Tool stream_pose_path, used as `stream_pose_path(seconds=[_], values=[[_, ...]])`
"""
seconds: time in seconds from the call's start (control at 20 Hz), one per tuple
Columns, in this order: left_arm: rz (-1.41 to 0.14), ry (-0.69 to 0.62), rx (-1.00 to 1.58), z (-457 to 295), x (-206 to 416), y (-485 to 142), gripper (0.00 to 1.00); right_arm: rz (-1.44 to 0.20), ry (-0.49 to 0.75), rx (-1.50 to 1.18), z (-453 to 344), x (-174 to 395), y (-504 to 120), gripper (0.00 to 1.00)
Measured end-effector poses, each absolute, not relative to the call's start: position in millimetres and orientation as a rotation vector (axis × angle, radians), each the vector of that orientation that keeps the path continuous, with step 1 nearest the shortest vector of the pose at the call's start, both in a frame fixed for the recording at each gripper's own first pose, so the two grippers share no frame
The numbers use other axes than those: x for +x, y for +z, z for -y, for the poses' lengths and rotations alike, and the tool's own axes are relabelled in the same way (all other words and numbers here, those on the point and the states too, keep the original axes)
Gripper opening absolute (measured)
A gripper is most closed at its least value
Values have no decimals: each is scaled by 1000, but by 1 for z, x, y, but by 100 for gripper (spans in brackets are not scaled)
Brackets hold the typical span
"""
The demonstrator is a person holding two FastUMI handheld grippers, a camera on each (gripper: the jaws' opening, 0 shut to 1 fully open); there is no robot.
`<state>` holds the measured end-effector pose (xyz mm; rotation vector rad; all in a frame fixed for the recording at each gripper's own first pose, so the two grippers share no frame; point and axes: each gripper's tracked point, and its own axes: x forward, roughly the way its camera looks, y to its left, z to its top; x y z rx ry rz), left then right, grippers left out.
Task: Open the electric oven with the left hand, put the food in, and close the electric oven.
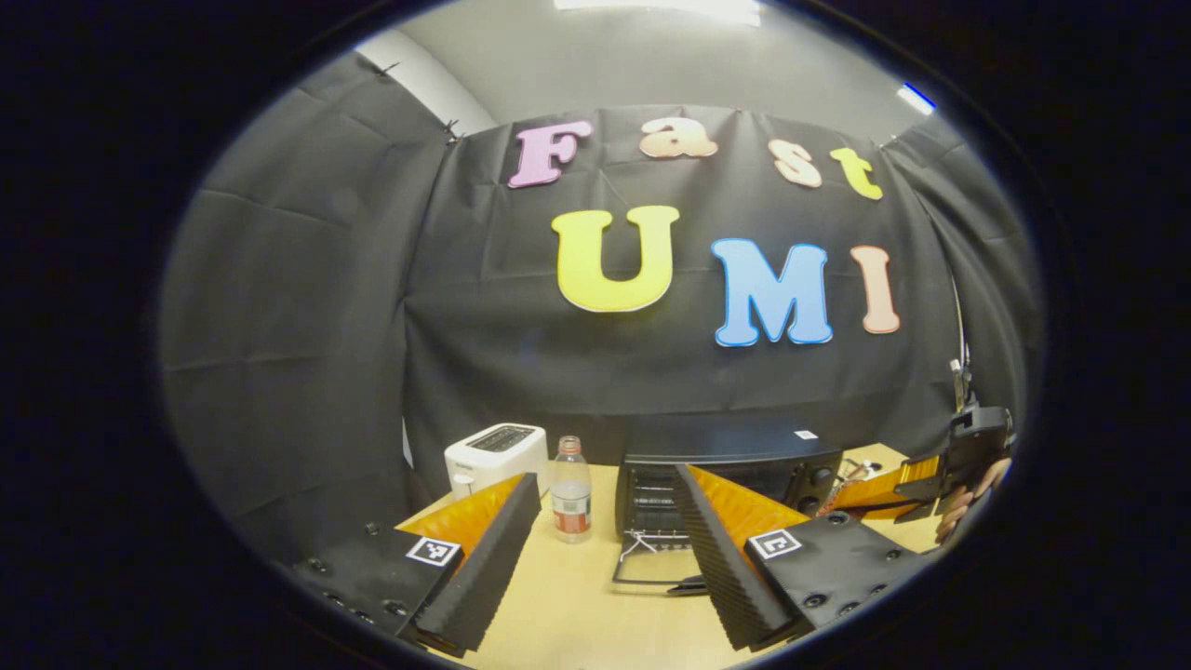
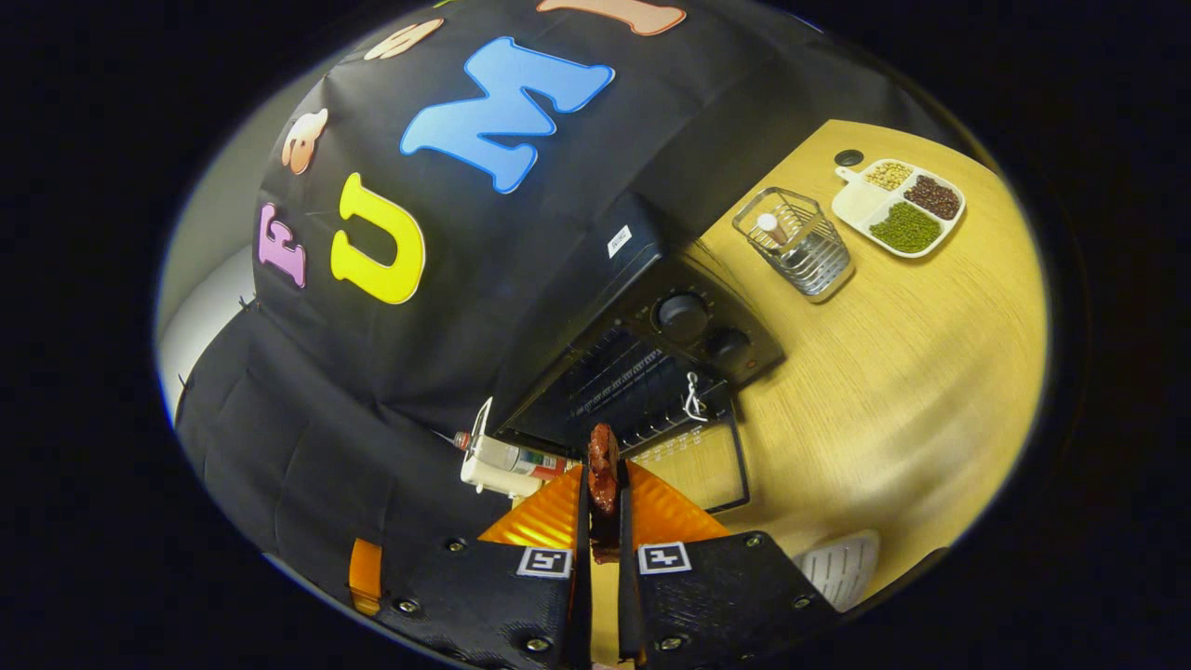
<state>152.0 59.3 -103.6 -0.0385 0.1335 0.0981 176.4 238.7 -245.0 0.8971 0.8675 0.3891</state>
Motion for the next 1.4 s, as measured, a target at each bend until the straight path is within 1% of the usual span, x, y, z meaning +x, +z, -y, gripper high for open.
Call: stream_pose_path(seconds=[0.05, 0.2, 0.45, 0.7, 0.75, 0.9, 1.05, 1.25, 1.4], values=[[-138, 101, -40, -67, 156, -106, 96, -858, 385, 895, -246, 182, -246, 12], [-144, 99, -23, -88, 171, -109, 97, -816, 367, 900, -269, 197, -249, 12], [-162, 101, 10, -117, 188, -115, 97, -760, 333, 959, -302, 222, -261, 12], [-179, 93, 35, -135, 198, -120, 97, -694, 269, 998, -320, 251, -278, 12], [-185, 92, 35, -138, 199, -122, 100, -686, 268, 1001, -324, 256, -281, 12], [-198, 89, 34, -141, 202, -127, 90, -656, 262, 990, -328, 268, -287, 12], [-211, 94, 26, -146, 203, -131, 90, -653, 262, 990, -335, 276, -296, 12], [-229, 115, 10, -154, 202, -138, 97, -651, 247, 944, -335, 287, -311, 12], [-239, 124, 15, -158, 200, -142, 97, -640, 245, 916, -333, 289, -315, 12]])
